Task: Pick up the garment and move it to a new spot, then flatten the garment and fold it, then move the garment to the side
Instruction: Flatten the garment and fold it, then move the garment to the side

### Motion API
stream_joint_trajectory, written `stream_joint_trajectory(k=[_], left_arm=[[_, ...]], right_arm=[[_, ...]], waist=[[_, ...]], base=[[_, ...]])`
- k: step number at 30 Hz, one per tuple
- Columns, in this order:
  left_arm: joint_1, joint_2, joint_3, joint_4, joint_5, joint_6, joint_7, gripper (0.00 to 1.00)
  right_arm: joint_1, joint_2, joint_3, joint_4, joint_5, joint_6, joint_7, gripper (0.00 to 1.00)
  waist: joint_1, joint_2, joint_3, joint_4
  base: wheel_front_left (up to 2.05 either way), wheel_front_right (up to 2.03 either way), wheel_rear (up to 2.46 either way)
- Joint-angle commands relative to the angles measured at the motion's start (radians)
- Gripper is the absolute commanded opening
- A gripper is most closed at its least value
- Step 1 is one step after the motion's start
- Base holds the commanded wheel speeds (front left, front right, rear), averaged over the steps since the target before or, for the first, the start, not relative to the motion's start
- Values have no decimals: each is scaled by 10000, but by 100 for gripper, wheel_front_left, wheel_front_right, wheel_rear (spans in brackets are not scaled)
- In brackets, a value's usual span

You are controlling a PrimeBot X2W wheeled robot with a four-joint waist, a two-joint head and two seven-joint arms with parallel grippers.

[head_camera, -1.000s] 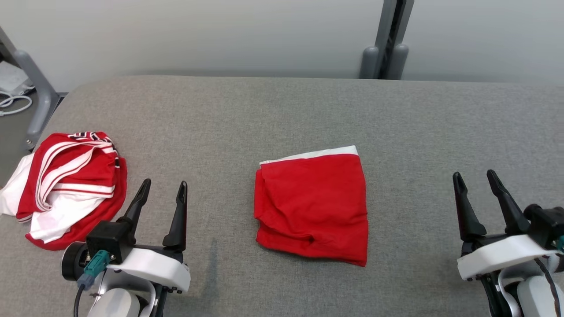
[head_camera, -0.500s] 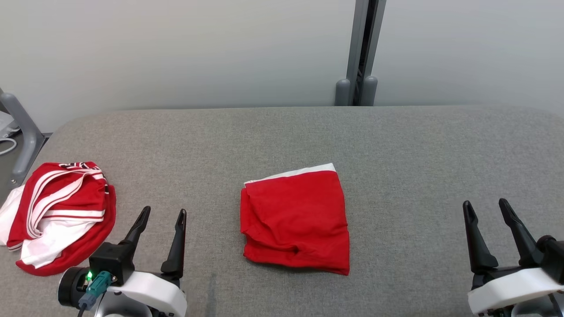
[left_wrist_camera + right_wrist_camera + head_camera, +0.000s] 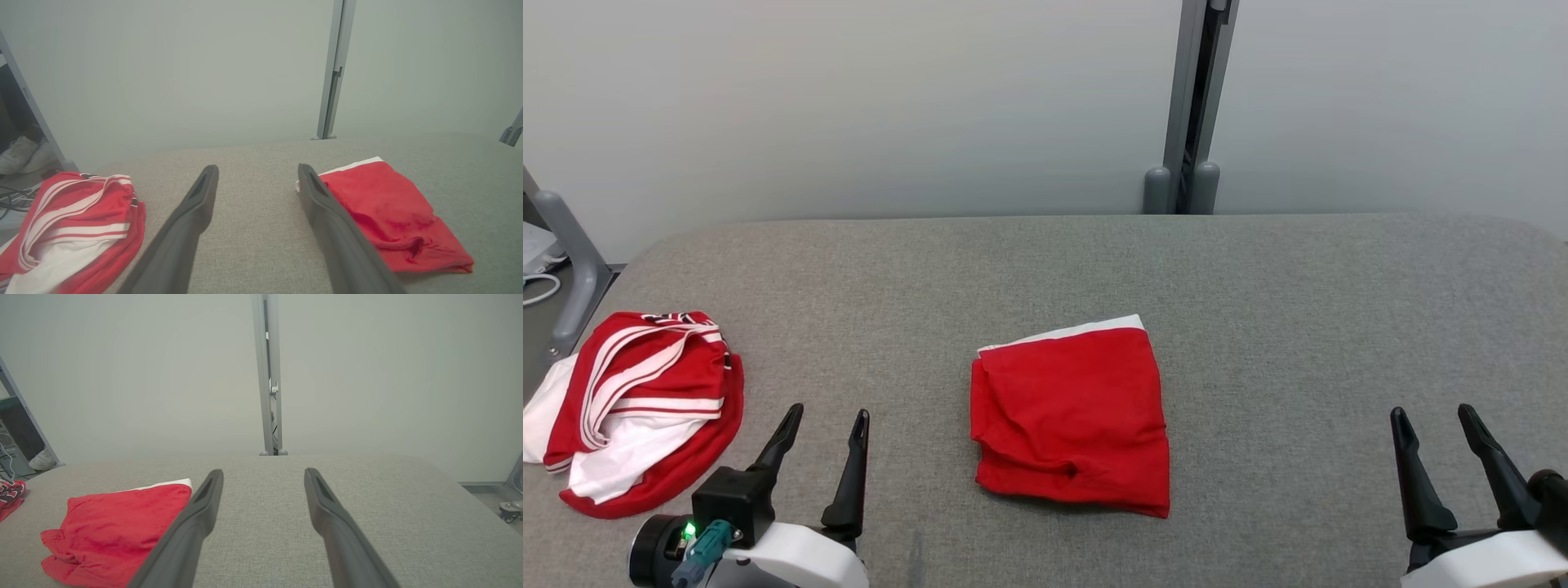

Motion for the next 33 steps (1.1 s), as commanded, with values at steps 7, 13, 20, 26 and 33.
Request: stream_joint_trajectory(k=[7, 13, 20, 26, 33], left_arm=[[29, 90, -23, -120, -44, 116, 51, 100], [-69, 128, -16, -145, -69, 157, 28, 100], [-264, 141, 25, -187, -54, 196, -83, 100], [-629, 119, 80, -204, -64, 153, -210, 100], [-1442, -76, 91, -11, -105, -105, -510, 100]], right_arm=[[154, 65, -51, -196, -20, -3, 98, 100], [72, 98, -10, -83, 48, -3, 21, 100], [-302, 43, -14, 177, 24, -3, 25, 100], [-1130, -172, 511, 1093, 190, -3, 84, 100], [-2727, -388, 1659, 3309, 526, -3, -84, 100]], waist=[[0, 0, 3, -23], [0, 0, 38, -10], [0, 0, 162, 153], [0, 0, 522, 587], [0, 0, 1388, 1335]], base=[[0, 0, 0], [0, 0, 0], [0, 0, 0], [0, 0, 0], [0, 0, 0]])
